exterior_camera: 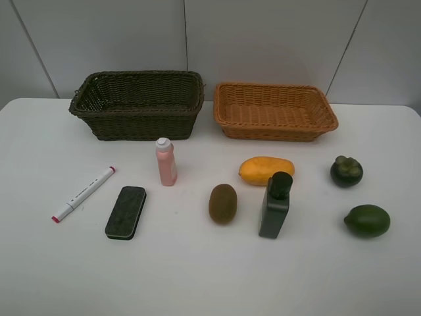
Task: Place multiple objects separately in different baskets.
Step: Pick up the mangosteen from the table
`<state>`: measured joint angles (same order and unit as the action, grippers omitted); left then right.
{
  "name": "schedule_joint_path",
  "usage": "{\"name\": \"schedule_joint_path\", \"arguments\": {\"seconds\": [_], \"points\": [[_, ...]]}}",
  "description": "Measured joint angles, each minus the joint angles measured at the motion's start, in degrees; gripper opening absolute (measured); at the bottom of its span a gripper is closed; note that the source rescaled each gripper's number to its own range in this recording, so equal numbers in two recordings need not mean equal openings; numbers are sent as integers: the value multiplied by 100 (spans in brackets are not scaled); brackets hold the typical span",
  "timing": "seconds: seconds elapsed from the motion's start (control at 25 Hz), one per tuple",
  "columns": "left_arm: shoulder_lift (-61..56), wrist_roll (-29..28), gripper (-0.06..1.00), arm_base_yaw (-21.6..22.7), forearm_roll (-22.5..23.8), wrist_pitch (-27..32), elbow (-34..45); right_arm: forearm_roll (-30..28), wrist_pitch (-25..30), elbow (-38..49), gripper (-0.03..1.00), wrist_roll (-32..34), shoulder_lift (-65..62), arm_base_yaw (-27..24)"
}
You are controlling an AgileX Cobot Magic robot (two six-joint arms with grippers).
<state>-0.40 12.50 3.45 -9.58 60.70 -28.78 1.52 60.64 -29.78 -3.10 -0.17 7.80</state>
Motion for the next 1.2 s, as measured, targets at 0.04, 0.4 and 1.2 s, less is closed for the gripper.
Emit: {"name": "schedule_joint_path", "arguments": {"seconds": [0.04,0.4,1.2], "points": [[0,0,100,0,0,0,0,0,0,0,100,66,0,0],[0,0,100,0,0,0,0,0,-382,-346,100,346,891,0],[0,0,100,0,0,0,0,-188,-467,-2876,100,346,6189,0]]}}
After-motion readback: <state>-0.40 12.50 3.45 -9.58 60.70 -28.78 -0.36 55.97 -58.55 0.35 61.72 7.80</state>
